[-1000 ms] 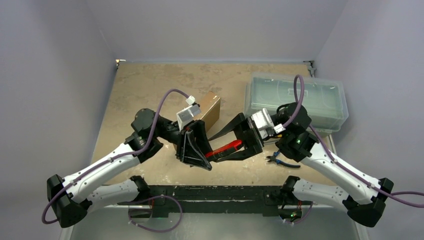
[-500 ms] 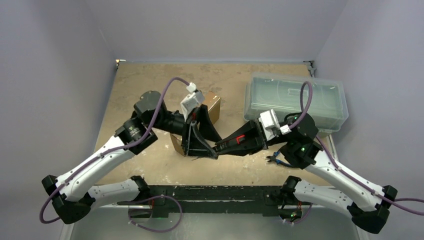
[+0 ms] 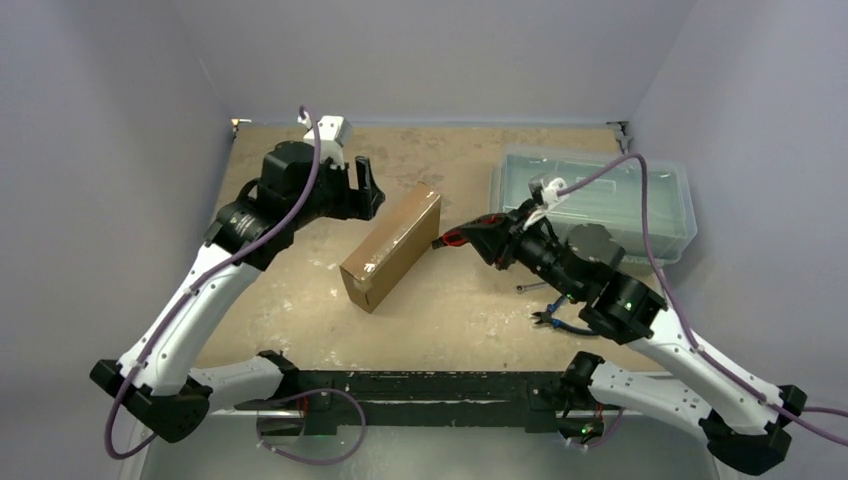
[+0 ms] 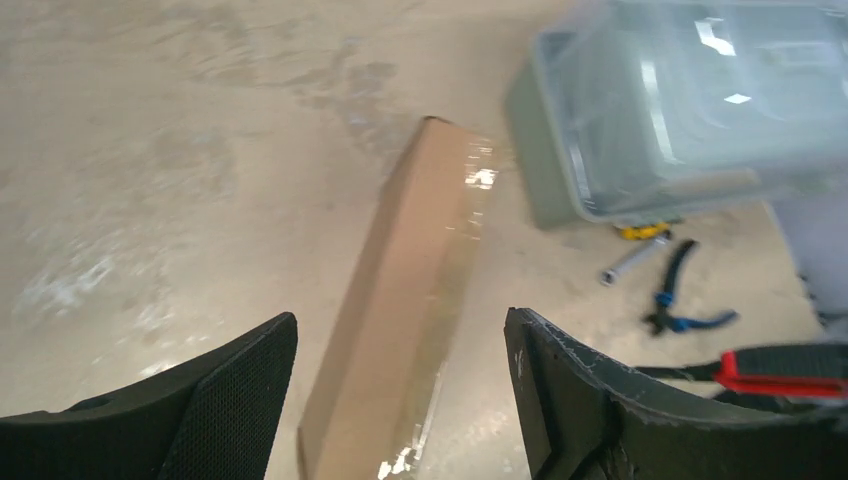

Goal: Unpack the express box

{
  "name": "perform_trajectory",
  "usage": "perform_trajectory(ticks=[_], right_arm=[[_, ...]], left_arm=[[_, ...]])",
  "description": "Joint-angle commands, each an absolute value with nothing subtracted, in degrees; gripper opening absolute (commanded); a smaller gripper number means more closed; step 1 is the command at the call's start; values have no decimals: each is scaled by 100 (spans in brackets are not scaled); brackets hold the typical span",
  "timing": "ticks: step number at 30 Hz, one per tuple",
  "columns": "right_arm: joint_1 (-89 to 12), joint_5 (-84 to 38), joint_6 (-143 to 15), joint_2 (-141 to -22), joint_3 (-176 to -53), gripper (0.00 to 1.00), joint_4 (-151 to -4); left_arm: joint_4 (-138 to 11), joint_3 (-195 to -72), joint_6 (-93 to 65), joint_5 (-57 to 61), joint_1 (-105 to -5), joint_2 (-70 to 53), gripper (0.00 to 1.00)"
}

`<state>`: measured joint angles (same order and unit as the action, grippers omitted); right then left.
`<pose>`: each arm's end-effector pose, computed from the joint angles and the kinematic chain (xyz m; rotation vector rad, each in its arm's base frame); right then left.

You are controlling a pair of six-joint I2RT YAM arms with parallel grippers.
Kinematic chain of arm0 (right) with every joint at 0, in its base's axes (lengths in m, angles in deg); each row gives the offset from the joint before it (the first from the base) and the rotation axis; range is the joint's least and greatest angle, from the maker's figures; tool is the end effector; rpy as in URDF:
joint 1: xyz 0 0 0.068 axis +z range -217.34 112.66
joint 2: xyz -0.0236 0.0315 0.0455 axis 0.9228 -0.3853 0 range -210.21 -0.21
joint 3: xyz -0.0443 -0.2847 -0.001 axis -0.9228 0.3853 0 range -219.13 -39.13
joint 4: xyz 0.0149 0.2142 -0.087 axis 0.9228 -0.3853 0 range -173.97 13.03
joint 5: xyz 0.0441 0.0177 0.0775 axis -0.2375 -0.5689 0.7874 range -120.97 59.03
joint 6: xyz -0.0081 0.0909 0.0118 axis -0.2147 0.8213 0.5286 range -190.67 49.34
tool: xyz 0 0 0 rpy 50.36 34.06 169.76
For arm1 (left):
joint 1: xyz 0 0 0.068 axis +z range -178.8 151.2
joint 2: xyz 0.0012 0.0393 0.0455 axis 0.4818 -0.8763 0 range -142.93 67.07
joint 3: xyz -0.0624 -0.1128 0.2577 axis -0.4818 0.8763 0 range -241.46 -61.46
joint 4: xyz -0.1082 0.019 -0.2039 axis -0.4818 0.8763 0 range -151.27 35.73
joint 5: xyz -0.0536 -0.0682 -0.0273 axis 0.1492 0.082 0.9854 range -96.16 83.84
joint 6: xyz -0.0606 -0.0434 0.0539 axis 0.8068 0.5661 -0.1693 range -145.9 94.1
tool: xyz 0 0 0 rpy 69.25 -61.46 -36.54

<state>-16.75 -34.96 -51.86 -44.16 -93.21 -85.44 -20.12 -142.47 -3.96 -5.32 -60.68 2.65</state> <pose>0.1149 0.1307 0.4088 -0.3858 1.5664 0.8985 0.1933 -0.1217 0.4191 0.1875 2.0447 -0.6103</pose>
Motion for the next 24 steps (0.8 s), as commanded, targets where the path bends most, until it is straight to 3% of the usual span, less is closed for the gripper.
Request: perform_trajectory(ticks=[1,7,13,18,24], right_arm=[[-1458,-4704,-4532,-4886,-9877,0,-9541],[-677,-5159,-4369,-5142,-9951,0,-9305],[472,-5675,-4434,-5571,-9861,0,-8354],[696,-5685,-4487,-6319,-10424,0,-8079],[1018,-5830,-5218,-6998,-10923,0,-7723]], left_arm=[[-1679,-14593,-19,-2197,-6018,-350,75],[-1885,-14736,-682,-1798,-5862,-1389,76],[-2485,-13898,-712,-799,-4850,-1125,77],[-2817,-13123,-207,-331,-4285,-642,74],[-1974,-12654,422,-416,-3511,-11,70]])
